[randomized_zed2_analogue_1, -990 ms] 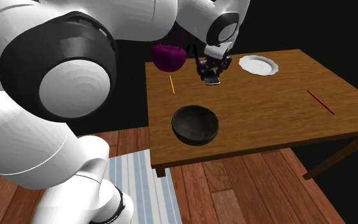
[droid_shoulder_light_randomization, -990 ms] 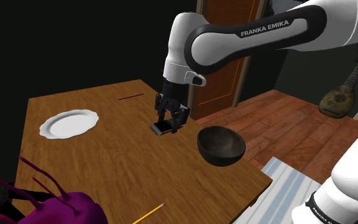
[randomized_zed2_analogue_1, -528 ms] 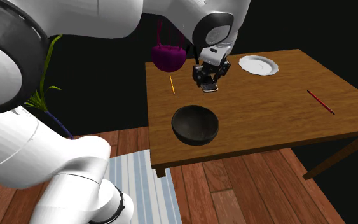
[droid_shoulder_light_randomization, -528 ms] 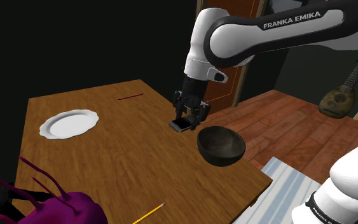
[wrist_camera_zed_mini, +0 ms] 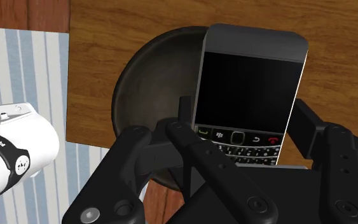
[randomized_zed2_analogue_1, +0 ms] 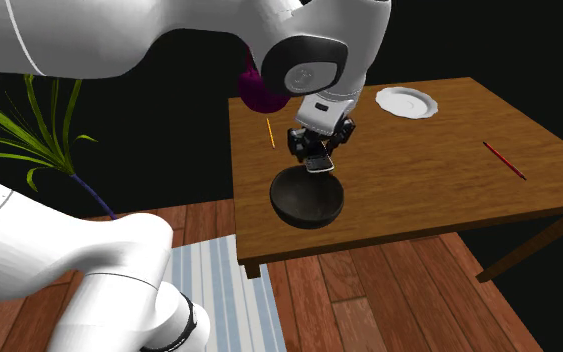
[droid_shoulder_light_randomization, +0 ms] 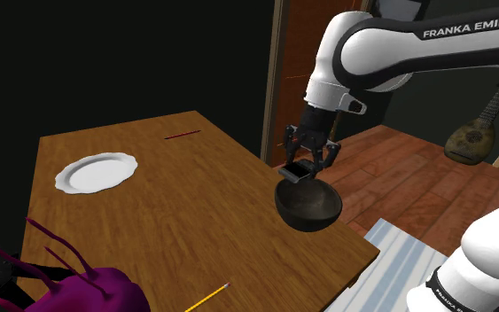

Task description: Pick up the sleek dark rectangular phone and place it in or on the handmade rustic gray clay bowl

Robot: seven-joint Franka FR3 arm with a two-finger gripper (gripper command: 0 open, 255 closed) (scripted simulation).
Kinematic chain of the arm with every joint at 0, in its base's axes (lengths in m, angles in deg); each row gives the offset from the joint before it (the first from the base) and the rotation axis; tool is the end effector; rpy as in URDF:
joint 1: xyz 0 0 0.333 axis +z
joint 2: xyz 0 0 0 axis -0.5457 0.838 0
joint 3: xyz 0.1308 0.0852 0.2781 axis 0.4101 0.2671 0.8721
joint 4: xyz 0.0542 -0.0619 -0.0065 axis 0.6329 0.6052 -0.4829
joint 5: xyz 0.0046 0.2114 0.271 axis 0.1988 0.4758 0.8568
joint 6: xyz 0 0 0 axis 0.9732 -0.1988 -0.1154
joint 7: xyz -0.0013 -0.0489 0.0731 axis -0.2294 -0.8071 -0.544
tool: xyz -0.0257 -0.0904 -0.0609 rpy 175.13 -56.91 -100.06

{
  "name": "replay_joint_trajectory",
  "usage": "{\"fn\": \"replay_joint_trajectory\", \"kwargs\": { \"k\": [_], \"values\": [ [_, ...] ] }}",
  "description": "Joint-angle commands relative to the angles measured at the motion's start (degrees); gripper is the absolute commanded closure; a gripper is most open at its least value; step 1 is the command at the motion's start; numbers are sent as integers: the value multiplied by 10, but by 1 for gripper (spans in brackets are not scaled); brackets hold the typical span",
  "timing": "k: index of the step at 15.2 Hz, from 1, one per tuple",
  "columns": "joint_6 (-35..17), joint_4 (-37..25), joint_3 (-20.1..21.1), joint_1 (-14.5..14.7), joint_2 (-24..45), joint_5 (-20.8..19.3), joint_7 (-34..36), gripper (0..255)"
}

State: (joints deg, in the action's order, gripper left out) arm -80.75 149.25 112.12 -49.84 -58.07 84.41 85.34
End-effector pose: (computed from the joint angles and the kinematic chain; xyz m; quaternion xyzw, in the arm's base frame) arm 0.3489 0.1595 0.5191 -0.7227 0.6829 0.0755 0.0744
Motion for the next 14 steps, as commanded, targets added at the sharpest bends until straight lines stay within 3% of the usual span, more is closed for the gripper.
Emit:
{"fn": "replay_joint_trajectory", "kwargs": {
  "k": [1, 2, 14],
  "values": [
    [12, 31, -25, 3, -35, 4, -26, 255],
    [20, 45, -38, 4, -51, 4, -38, 255],
    [-75, 119, -11, 10, -29, 26, -58, 255]
  ]
}}
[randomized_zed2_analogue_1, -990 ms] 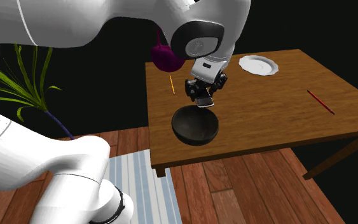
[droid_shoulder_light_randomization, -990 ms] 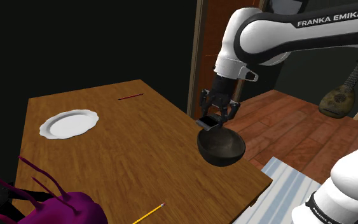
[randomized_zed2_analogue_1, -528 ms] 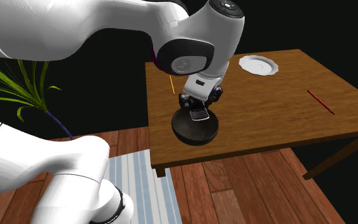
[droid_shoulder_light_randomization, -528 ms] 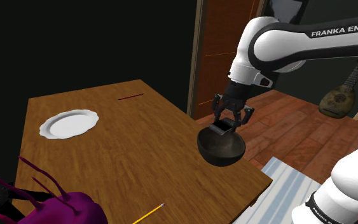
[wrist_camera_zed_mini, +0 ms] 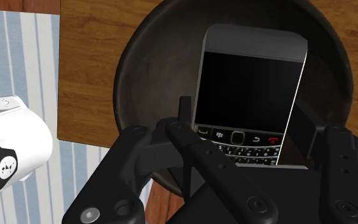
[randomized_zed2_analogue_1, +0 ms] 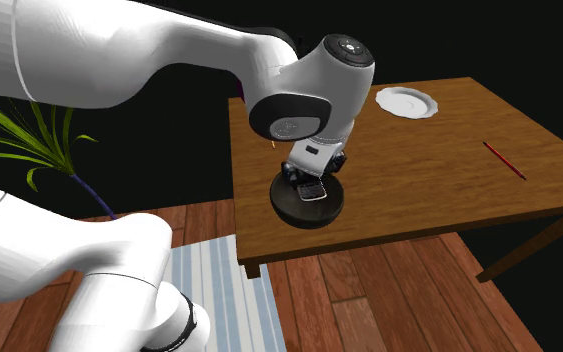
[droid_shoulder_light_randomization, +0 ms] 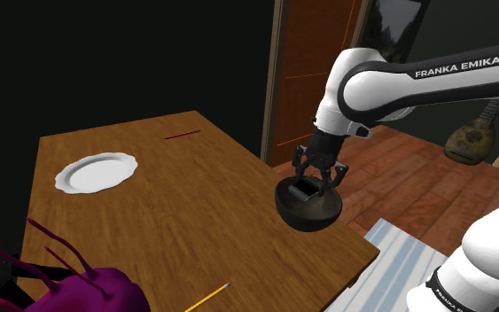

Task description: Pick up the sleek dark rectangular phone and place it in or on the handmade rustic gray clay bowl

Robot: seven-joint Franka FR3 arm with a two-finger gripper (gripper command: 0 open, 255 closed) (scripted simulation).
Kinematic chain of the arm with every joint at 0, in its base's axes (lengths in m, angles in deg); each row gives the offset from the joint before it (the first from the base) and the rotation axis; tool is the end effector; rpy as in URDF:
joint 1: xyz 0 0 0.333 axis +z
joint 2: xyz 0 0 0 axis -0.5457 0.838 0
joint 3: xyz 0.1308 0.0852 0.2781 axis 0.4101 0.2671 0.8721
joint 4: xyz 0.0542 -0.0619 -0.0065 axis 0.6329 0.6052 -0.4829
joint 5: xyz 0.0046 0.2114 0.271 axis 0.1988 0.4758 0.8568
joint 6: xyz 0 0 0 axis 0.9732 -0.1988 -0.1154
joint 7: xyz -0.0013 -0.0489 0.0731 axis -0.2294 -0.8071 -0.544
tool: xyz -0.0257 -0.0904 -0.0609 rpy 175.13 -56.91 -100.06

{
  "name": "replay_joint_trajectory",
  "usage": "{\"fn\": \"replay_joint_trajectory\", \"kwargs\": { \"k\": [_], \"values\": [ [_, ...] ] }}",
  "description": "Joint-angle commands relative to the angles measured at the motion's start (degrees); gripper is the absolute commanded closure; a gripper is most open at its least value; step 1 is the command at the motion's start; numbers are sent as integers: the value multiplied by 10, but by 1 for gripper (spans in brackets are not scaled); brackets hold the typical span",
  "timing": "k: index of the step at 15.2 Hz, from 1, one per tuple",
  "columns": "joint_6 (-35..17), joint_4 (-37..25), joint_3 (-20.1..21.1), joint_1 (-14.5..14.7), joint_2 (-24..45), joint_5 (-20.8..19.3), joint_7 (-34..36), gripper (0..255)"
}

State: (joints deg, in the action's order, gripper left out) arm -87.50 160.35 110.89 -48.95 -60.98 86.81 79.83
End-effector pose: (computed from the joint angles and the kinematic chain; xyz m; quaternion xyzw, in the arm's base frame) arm 0.3304 0.1336 0.4662 -0.7232 0.6824 0.0762 0.0749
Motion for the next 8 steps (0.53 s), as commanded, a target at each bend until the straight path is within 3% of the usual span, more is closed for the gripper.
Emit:
{"fn": "replay_joint_trajectory", "kwargs": {
  "k": [1, 8],
  "values": [
    [-16, 13, 3, 1, 3, 4, -5, 255],
    [-27, 20, 7, 1, 8, 7, -7, 255]
  ]
}}
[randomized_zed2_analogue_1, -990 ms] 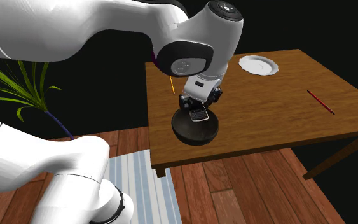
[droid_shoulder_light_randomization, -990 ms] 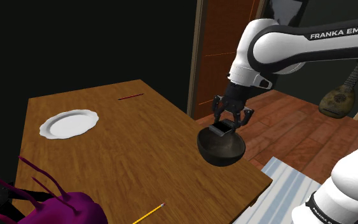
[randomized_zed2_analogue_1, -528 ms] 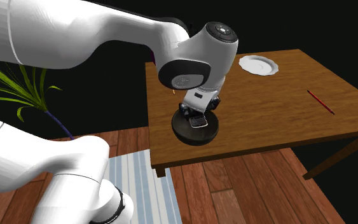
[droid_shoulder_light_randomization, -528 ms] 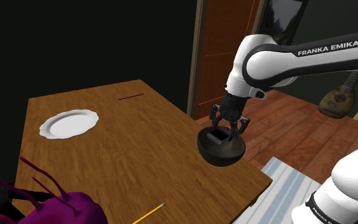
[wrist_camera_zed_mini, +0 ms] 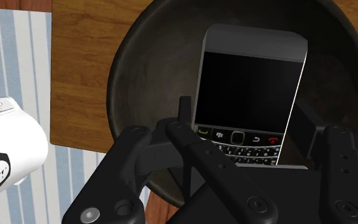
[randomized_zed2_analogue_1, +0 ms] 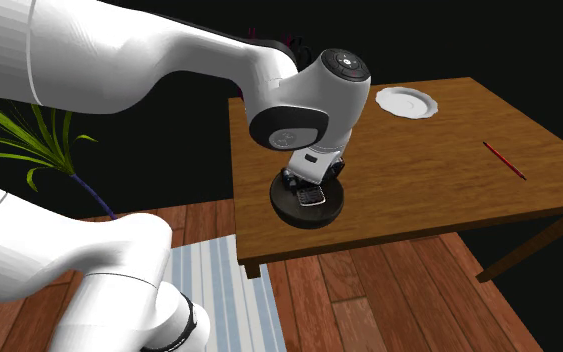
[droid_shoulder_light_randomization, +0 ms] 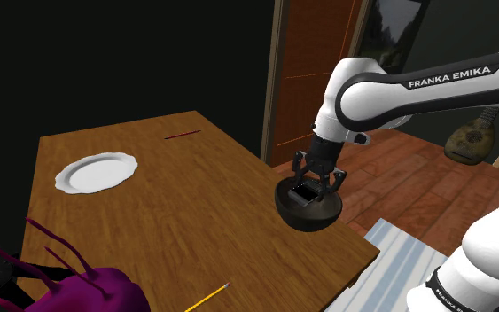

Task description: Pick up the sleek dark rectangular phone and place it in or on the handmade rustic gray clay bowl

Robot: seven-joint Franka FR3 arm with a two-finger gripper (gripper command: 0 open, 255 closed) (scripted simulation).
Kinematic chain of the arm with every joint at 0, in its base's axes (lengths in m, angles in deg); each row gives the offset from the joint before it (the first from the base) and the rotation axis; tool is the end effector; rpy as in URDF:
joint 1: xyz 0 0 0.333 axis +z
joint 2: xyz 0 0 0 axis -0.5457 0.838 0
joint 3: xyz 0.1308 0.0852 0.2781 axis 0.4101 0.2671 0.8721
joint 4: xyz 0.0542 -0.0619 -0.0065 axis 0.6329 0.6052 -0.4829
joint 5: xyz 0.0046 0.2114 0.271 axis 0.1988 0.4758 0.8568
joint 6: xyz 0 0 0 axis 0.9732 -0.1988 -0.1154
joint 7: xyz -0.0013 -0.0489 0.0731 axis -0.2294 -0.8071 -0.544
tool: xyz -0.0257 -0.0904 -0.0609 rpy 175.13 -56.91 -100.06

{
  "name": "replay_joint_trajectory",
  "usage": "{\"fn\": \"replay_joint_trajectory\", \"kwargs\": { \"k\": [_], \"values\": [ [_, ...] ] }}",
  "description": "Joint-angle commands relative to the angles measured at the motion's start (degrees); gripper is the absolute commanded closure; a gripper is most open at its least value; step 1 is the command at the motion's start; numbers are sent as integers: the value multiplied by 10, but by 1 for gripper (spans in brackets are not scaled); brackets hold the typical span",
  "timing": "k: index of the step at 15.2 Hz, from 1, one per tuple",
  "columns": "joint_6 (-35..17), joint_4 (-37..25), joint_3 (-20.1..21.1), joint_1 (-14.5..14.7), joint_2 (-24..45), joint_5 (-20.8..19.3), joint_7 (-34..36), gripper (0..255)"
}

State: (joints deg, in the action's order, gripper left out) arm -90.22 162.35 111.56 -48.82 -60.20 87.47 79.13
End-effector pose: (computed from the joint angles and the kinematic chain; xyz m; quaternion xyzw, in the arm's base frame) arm 0.3305 0.1325 0.4509 -0.7232 0.6824 0.0760 0.0750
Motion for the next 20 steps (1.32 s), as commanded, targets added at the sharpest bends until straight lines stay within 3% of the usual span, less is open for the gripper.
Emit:
{"fn": "replay_joint_trajectory", "kwargs": {
  "k": [1, 2, 3, 8, 12, 20],
  "values": [
    [0, 0, 0, 0, 0, 0, 0, 255],
    [0, 0, 0, 0, 0, 0, 0, 255],
    [0, 0, 0, 0, 0, 0, 0, 0],
    [0, 0, 0, 0, 0, 0, 0, 0],
    [78, -49, -31, -8, -26, -22, 4, 0],
    [78, -49, -32, -7, -26, -22, 4, 0]
  ]
}}
